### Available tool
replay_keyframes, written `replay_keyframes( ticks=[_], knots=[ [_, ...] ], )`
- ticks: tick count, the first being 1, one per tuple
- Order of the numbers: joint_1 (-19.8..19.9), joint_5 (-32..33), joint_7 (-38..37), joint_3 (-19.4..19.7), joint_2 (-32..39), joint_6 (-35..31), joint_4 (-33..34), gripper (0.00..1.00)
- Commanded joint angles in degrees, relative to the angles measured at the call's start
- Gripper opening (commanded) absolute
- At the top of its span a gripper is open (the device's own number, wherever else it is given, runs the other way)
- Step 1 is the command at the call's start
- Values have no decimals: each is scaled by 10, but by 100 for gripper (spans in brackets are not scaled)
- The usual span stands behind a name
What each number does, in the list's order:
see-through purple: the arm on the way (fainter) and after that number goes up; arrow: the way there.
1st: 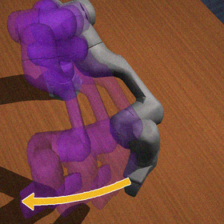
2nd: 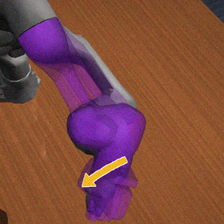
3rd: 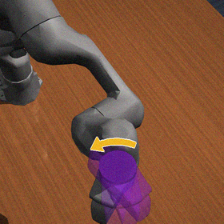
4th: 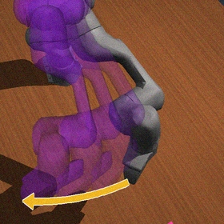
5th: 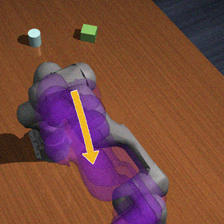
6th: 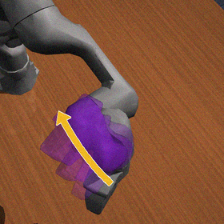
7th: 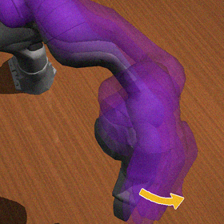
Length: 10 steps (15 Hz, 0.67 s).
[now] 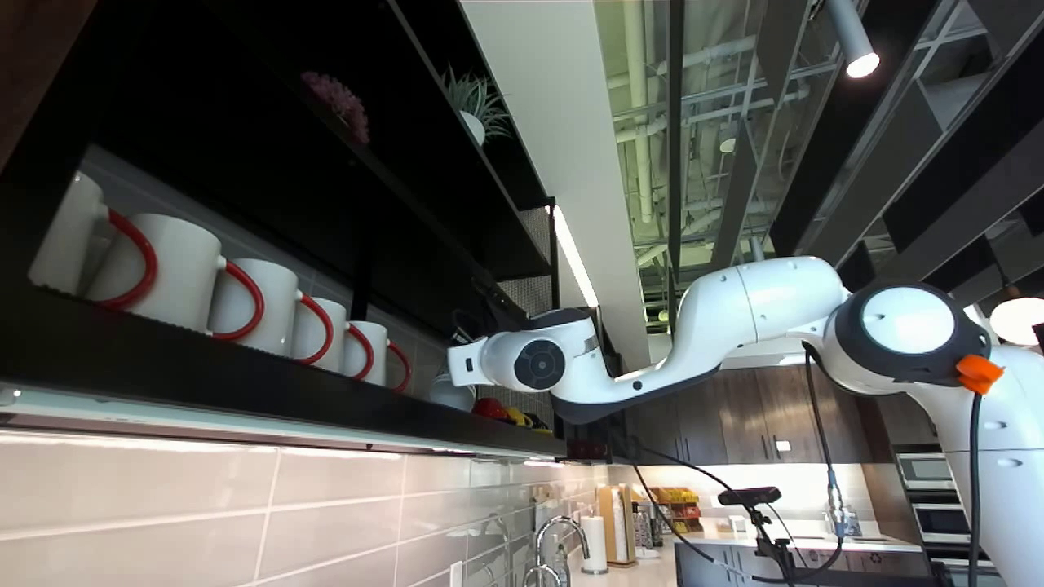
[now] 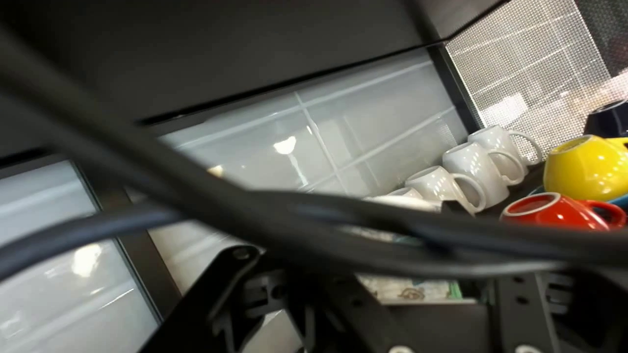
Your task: Stack the cups together, then put them upside down
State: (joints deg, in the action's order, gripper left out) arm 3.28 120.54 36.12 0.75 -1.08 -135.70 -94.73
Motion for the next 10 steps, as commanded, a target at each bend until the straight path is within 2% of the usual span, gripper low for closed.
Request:
replay_keyframes(
  ticks=[1, 10],
  knots=[
    [-6, 54, -26, 2, 2, 5, -7, 38],
    [-12, 119, -48, 1, 8, 29, -27, 38]
  ],
)
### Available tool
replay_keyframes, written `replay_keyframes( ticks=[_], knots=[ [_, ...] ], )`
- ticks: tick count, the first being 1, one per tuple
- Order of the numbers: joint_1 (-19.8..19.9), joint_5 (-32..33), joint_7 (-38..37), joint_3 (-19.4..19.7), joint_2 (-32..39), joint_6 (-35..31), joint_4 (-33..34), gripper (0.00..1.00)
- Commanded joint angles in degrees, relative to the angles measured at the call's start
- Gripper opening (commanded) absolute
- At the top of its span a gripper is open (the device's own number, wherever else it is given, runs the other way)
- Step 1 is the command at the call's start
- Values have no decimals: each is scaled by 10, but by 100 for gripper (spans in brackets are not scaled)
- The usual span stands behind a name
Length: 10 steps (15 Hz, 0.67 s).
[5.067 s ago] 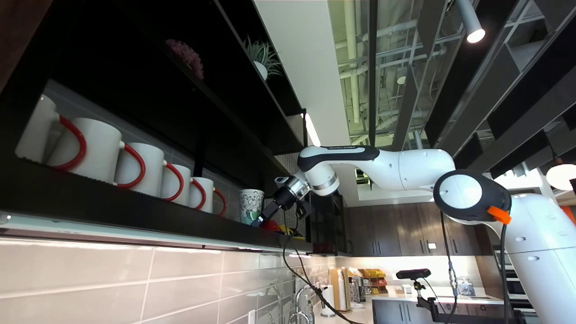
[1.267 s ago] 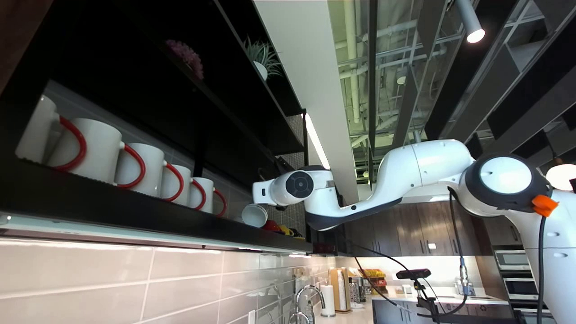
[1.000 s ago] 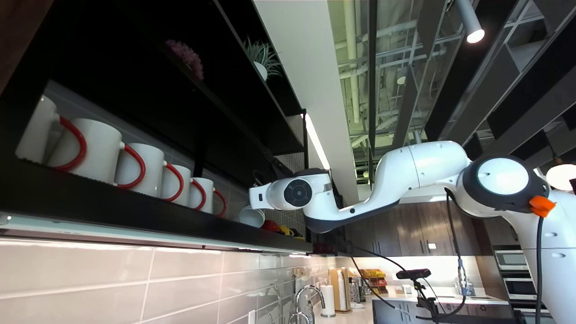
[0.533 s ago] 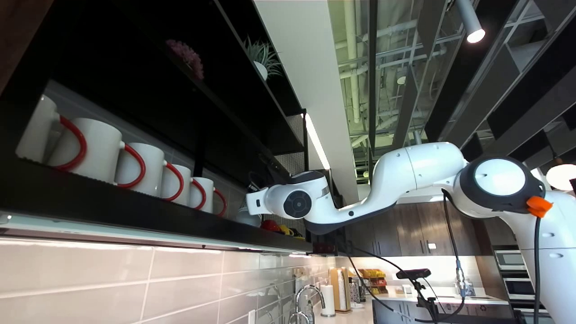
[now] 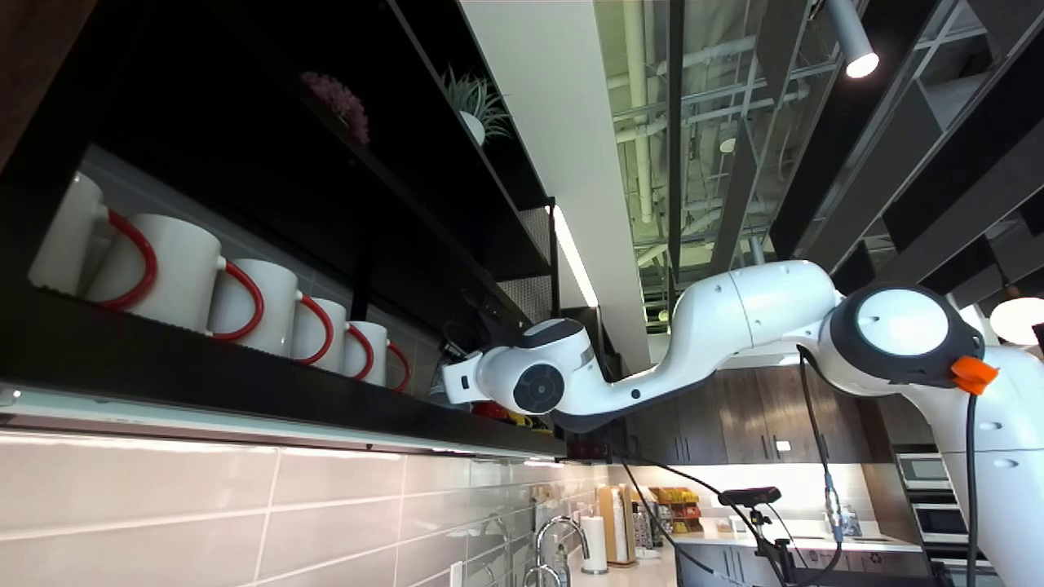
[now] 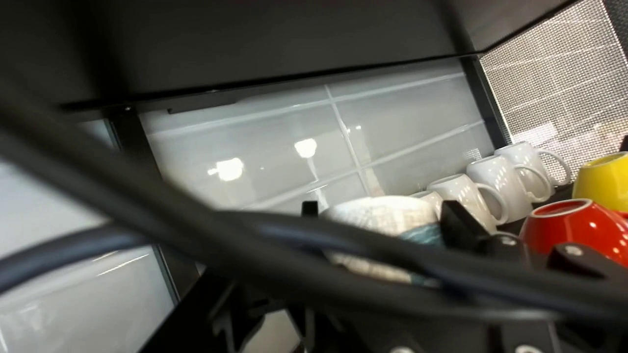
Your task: Stack the cups together, then put them upside down
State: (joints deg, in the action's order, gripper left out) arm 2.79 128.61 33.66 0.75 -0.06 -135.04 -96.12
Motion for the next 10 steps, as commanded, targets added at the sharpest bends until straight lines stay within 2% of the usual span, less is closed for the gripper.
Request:
replay_keyframes(
  ticks=[1, 5, 7, 8, 9, 10],
  knots=[
    [-8, 49, -32, 0, -2, 32, -15, 38],
    [-14, 79, -56, -2, -2, 73, -30, 38],
    [-15, 75, -56, -2, -2, 86, -35, 38],
    [-16, 69, -55, -2, -2, 92, -37, 74],
    [-17, 61, -50, -3, -3, 94, -37, 89],
    [-17, 61, -52, -3, -6, 97, -38, 94]
  ],
)
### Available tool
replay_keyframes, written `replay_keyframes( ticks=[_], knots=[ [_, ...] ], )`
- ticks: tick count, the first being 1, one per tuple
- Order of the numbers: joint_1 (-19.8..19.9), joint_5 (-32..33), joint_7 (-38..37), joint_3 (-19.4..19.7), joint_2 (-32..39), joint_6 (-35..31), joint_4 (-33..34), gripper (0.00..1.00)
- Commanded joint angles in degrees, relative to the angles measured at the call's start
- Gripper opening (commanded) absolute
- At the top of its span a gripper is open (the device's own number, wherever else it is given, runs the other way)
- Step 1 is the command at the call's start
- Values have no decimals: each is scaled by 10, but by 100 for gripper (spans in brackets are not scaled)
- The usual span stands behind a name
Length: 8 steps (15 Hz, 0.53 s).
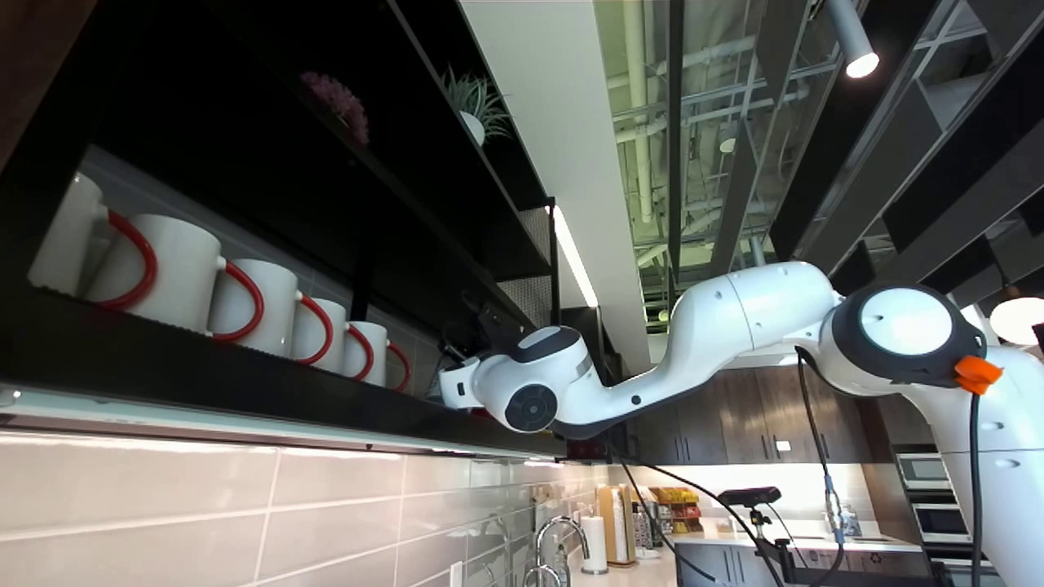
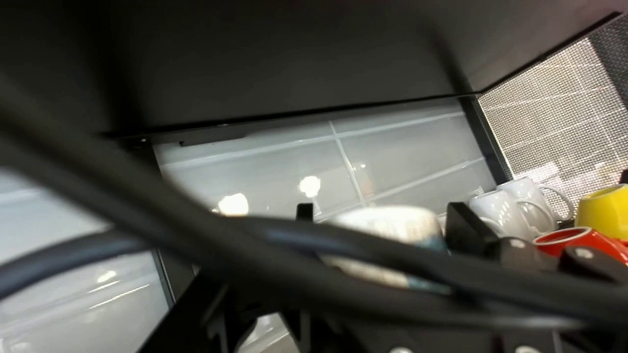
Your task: Stack the cups together, then put them upside down
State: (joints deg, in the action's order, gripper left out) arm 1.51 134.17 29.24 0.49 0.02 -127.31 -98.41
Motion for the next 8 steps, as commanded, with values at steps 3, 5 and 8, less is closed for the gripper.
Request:
replay_keyframes(
  ticks=[3, 5, 8],
  knots=[
    [-6, 5, -8, -1, -8, 26, -17, 100],
    [-7, -5, -8, -2, -12, 27, -18, 100],
    [-8, -25, -4, -3, -20, 29, -19, 100]
  ],
)
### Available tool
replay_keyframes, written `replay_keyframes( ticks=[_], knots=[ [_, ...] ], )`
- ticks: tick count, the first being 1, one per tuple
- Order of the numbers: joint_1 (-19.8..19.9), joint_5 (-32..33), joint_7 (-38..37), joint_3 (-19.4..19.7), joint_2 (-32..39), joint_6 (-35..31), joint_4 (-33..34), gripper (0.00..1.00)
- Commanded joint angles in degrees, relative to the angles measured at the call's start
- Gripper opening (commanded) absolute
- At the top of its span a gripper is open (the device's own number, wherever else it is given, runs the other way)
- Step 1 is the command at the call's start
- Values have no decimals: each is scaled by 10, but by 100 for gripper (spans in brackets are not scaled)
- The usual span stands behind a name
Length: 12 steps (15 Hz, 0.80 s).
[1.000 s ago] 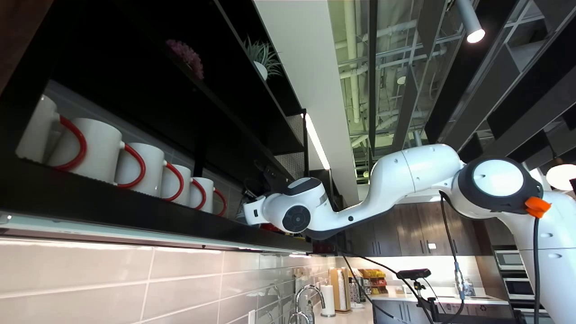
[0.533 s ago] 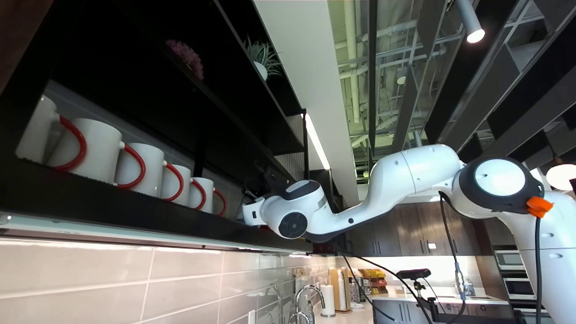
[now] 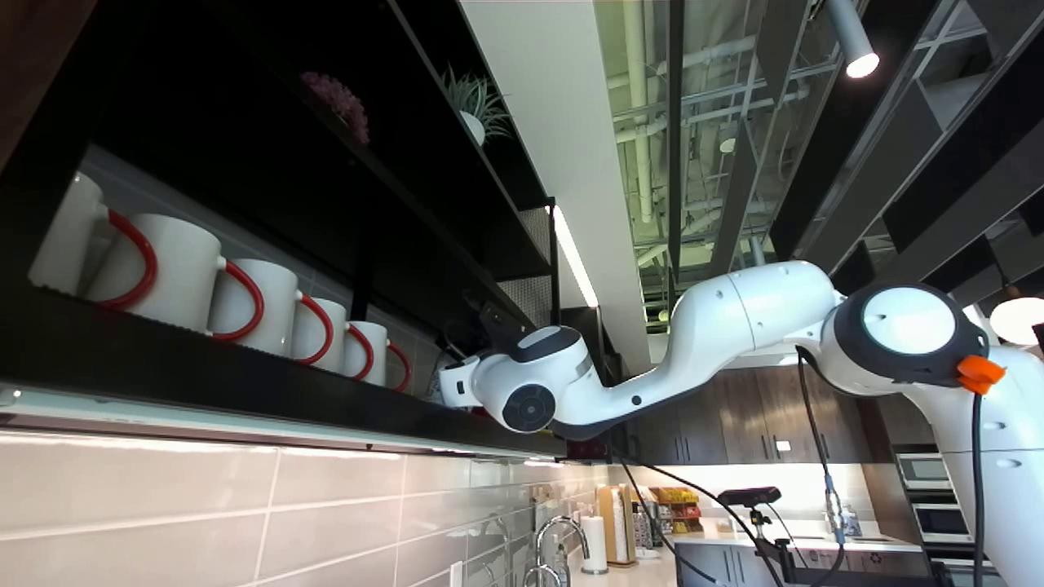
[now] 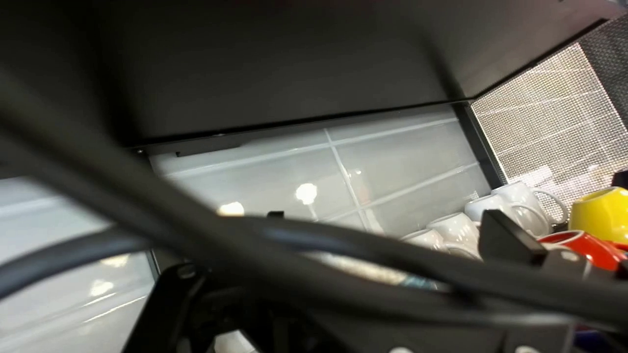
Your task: Stack the cups together, then put them upside down
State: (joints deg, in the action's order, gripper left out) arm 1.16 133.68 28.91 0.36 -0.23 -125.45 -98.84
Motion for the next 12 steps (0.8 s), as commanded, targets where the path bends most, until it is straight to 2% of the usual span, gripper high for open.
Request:
replay_keyframes(
  ticks=[1, 12],
  knots=[
    [-5, -29, -1, -3, -21, 7, -15, 100],
    [-9, -220, 17, -4, -82, -56, -16, 100]
  ],
)
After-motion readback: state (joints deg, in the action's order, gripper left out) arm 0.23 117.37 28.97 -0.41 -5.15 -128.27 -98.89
